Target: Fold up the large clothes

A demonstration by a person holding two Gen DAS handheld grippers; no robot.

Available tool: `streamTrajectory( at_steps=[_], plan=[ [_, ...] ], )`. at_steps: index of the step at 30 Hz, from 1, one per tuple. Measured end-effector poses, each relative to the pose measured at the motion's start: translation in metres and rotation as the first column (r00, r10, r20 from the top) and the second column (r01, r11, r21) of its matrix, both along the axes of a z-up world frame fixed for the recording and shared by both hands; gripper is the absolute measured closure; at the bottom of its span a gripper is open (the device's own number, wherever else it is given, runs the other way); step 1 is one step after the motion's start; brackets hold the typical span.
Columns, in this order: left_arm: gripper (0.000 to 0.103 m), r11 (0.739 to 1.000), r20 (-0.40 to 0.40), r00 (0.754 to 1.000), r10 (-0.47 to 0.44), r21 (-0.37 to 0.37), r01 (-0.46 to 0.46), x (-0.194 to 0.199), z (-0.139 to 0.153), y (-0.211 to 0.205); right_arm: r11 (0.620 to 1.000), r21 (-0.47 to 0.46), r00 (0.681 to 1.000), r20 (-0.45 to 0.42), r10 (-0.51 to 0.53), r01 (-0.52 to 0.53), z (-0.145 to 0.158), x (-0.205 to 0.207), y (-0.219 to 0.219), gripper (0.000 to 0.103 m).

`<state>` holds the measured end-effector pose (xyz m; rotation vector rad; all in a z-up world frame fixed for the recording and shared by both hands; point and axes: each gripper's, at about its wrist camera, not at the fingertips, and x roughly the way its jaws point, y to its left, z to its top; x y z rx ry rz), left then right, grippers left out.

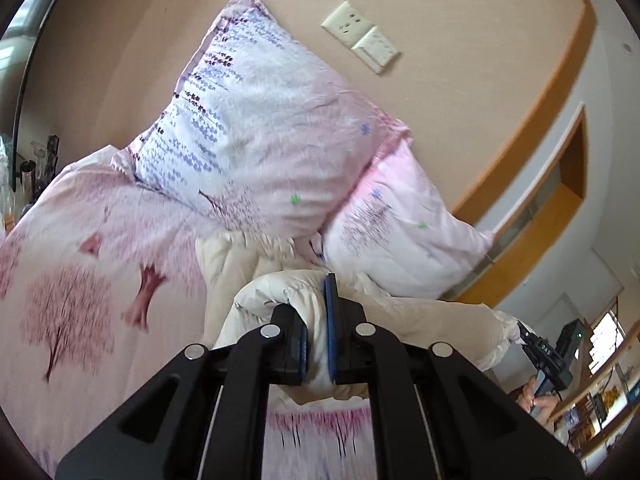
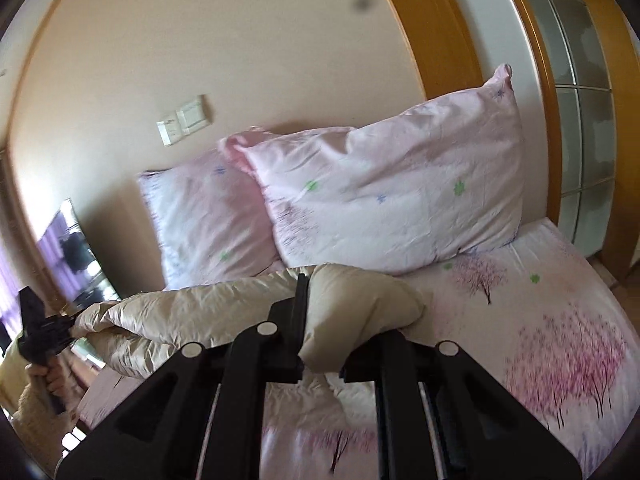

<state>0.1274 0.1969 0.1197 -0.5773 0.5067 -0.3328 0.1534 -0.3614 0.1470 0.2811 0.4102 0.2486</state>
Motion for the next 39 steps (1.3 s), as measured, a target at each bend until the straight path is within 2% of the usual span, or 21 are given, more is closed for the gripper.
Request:
streamTrajectory(
  at_steps=[4, 9, 17, 21, 24, 25, 29, 31, 34, 35, 37, 39],
  plan=[
    [0.097, 0.999, -0.036, 0.999, 0.029, 0.044, -0.027, 0.057, -0.001, -0.008, 0.998, 0.033, 0.998, -0.020, -0.052, 0.053, -0.007, 0.046, -0.001, 0.091],
    [0.097, 0.999, -0.117, 0.992, 0.047, 0.016, -0.045, 0.120, -0.031, -0.012, 0.990, 0.084, 0.990, -0.094, -0.103, 0.111, -0.037, 0.104, 0.000, 0.091],
    [0.097, 0.998, -0.173, 0.984, 0.038, -0.040, -0.046, 0.166, -0.069, -0.008, 0.985, 0.059, 0.972, -0.181, -0.151, 0.164, -0.074, 0.157, 0.004, 0.091],
    [0.097, 0.993, -0.230, 0.972, 0.039, -0.102, -0.064, 0.185, -0.092, -0.001, 0.977, 0.092, 0.953, -0.254, -0.164, 0.193, -0.094, 0.182, 0.000, 0.091],
    [0.097, 0.980, -0.279, 0.960, 0.027, -0.181, -0.080, 0.194, -0.110, 0.004, 0.960, 0.152, 0.920, -0.355, -0.169, 0.235, -0.115, 0.204, -0.009, 0.086],
    [0.097, 0.975, -0.298, 0.954, 0.020, -0.205, -0.084, 0.198, -0.116, 0.005, 0.954, 0.174, 0.909, -0.383, -0.164, 0.245, -0.122, 0.210, -0.012, 0.082],
    [0.095, 0.972, -0.334, 0.942, 0.011, -0.216, -0.088, 0.205, -0.125, 0.003, 0.918, 0.279, 0.866, -0.486, -0.118, 0.281, -0.147, 0.235, -0.028, 0.058],
    [0.083, 0.971, -0.351, 0.937, 0.005, -0.221, -0.088, 0.209, -0.127, 0.003, 0.903, 0.318, 0.857, -0.507, -0.096, 0.289, -0.152, 0.244, -0.036, 0.054],
    [0.066, 0.964, -0.359, 0.933, -0.003, -0.248, -0.092, 0.212, -0.126, 0.008, 0.893, 0.346, 0.865, -0.494, -0.087, 0.288, -0.150, 0.245, -0.046, 0.049],
    [0.063, 0.963, -0.363, 0.932, -0.009, -0.253, -0.090, 0.211, -0.125, 0.010, 0.898, 0.328, 0.872, -0.477, -0.110, 0.292, -0.145, 0.241, -0.050, 0.044],
    [0.045, 0.961, -0.344, 0.939, 0.009, -0.257, -0.103, 0.205, -0.120, 0.019, 0.911, 0.280, 0.883, -0.443, -0.158, 0.303, -0.136, 0.233, -0.055, 0.037],
    [0.034, 0.962, -0.333, 0.942, 0.049, -0.238, -0.134, 0.198, -0.115, 0.030, 0.926, 0.205, 0.889, -0.405, -0.214, 0.317, -0.127, 0.221, -0.061, 0.035]
  ],
)
